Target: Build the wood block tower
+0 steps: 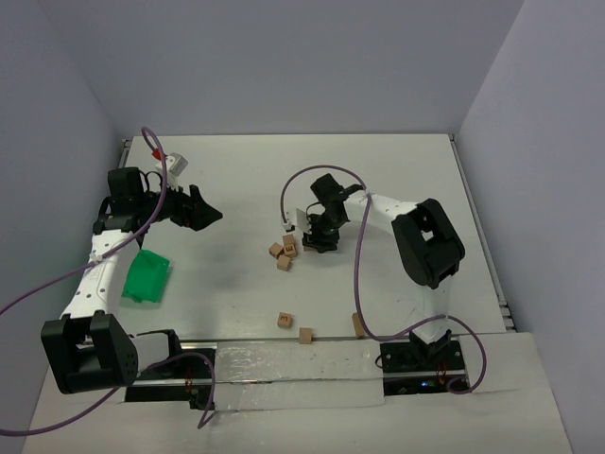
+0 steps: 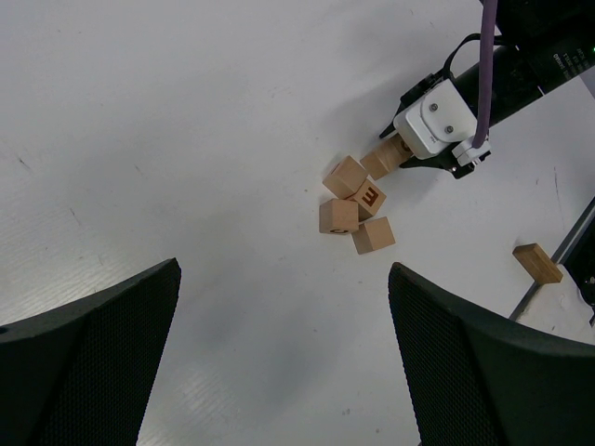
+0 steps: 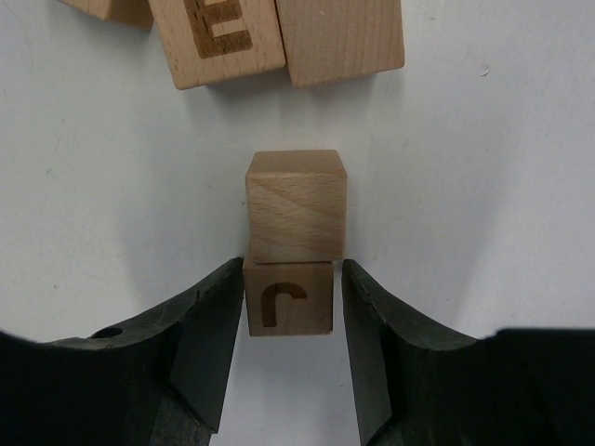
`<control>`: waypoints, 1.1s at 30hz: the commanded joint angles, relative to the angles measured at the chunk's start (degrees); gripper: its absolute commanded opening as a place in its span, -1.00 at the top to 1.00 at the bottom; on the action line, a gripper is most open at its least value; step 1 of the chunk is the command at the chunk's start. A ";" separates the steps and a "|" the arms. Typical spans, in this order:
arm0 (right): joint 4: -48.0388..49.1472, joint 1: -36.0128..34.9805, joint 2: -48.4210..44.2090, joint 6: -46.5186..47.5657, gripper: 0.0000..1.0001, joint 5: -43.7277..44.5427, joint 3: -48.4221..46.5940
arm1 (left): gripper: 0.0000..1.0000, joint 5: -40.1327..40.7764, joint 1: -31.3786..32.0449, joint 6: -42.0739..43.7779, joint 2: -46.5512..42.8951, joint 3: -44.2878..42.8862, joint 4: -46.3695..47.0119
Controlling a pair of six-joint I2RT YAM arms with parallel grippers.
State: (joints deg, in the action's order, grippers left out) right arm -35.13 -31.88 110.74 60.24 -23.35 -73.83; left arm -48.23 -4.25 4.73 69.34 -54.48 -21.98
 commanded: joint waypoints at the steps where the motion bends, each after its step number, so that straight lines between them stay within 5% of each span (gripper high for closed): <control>1: 0.24 -0.38 1.24 -0.65 -0.05 0.59 -2.28 | -0.97 -1.78 -0.50 0.46 -0.25 -1.95 2.65; 33: 0.64 -0.46 1.64 -1.62 -0.06 1.08 -2.78 | -0.97 -2.04 -0.58 0.43 -0.08 -1.39 3.08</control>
State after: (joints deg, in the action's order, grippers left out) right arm -35.10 -31.90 111.57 58.74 -22.91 -75.00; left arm -48.27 -4.25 4.73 69.34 -54.48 -21.93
